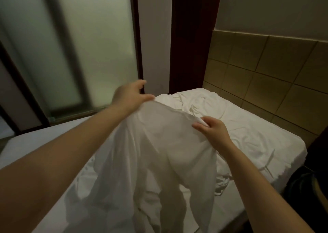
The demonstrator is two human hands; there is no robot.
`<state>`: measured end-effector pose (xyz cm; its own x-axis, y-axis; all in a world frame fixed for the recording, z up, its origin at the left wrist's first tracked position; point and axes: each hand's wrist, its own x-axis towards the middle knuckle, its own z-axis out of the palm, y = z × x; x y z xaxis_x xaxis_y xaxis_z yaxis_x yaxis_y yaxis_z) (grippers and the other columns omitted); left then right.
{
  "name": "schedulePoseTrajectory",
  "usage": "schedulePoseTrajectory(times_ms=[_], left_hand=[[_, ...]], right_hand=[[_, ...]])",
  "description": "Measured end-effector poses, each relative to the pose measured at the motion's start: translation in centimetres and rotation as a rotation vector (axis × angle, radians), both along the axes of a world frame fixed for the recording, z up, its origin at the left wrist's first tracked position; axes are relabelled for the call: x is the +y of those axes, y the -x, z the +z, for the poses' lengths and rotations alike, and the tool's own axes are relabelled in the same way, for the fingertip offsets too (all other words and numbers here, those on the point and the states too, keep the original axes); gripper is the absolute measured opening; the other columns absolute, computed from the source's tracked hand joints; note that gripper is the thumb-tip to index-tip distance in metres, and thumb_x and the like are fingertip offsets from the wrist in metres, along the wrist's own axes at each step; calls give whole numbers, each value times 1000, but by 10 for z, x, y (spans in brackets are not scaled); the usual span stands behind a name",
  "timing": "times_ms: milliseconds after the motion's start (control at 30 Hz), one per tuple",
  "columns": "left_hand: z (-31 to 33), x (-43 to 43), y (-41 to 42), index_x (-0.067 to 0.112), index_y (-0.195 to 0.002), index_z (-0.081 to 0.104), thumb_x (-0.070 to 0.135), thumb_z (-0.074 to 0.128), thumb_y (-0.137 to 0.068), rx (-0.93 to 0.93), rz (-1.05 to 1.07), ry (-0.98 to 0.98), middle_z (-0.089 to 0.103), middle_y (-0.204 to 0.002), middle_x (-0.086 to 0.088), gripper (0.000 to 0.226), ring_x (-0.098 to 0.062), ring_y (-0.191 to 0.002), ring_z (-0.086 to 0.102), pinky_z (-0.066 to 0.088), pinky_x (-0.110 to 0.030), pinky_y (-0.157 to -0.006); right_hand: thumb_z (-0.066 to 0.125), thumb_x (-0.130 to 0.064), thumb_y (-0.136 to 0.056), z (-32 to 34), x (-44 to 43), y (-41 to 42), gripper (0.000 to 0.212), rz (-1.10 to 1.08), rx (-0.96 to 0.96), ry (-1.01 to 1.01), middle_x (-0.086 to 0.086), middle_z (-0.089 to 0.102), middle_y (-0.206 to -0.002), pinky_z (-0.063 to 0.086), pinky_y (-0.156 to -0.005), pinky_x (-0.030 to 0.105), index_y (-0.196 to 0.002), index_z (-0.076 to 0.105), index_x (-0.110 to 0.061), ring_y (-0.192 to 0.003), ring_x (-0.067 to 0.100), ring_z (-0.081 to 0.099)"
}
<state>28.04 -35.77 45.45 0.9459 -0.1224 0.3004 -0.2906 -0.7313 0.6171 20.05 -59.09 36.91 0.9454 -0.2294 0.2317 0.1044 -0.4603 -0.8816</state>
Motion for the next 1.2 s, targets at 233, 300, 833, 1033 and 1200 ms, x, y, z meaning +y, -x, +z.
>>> schedulePoseTrajectory(times_ms=[233,300,833,1033,1200], left_hand=[[-15,-42,47,22,-114,61,19,61,-89,370,-607,159,63,-91,12,25,2,-81,58,44,-7,-73],[-19,-43,47,14,-92,68,18,58,-91,338,-564,304,64,-83,2,11,-7,-77,58,46,-18,-74],[12,18,-7,19,-77,62,23,57,-92,178,-144,752,65,-57,12,17,1,-49,60,53,-15,-54],[8,14,-11,18,-74,65,22,59,-91,137,-163,698,63,-72,3,19,-7,-65,59,51,-21,-64],[9,14,-10,20,-71,65,23,58,-91,130,-182,573,62,-72,3,22,-9,-66,59,51,-24,-66]], right_hand=[[53,-20,-94,53,39,1,17,128,-195,-124,-5,57,-72,42,-55,11,-78,58,-25,-60,0,52],[56,-23,-92,51,33,6,5,181,-111,-141,3,59,-76,45,-57,17,-87,54,-24,-63,7,55],[68,-22,-84,-14,17,-32,15,19,11,-75,2,56,-76,44,-66,33,-79,56,-14,-70,17,51],[70,-39,-82,-10,60,-58,45,-14,-118,169,-12,46,-113,46,-81,19,-119,46,-29,-97,6,49],[66,-41,-84,-4,99,-65,28,-104,-304,280,-14,49,-102,41,-83,20,-104,59,-22,-94,4,44]])
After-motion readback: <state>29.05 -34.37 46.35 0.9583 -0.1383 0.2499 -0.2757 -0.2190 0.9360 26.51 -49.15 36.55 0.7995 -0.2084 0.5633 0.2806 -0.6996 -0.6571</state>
